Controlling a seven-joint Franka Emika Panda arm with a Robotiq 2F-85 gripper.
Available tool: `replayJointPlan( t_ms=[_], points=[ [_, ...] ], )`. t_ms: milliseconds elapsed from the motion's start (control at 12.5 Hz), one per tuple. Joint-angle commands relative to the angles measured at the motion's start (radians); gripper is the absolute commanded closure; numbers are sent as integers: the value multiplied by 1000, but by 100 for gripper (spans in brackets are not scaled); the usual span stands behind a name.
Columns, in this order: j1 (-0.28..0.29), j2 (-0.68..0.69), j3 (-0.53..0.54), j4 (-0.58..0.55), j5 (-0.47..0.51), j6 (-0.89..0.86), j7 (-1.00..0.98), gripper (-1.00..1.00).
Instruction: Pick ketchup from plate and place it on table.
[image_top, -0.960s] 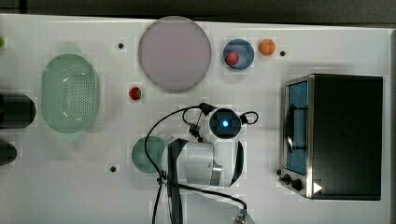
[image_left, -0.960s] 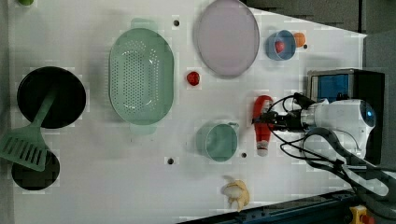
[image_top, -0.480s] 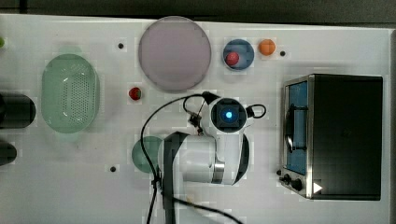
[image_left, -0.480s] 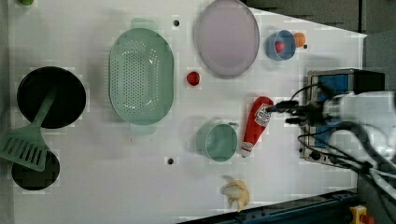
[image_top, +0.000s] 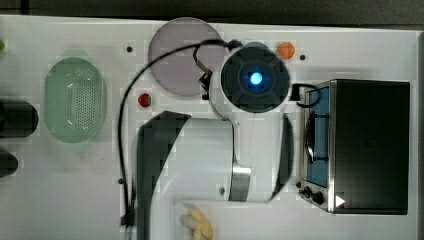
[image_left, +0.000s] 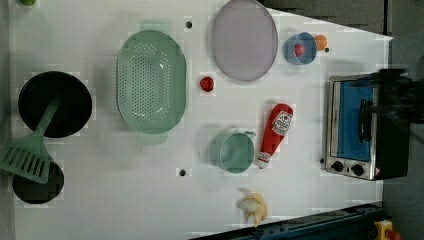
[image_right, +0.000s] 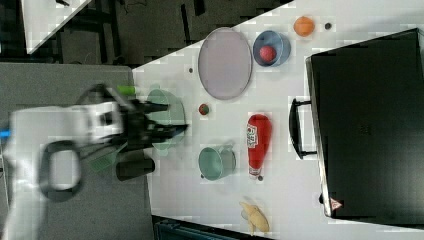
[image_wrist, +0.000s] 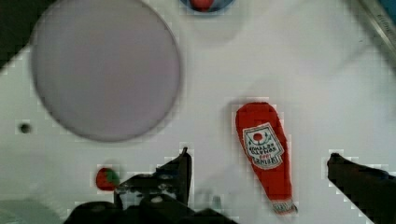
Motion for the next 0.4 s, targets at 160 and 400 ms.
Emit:
replayJointPlan(
  t_ms=[160, 400],
  points=[
    [3, 3, -4, 173, 3, -258, 120, -100],
    [3, 3, -8, 197, 2, -279, 120, -100]
  ],
)
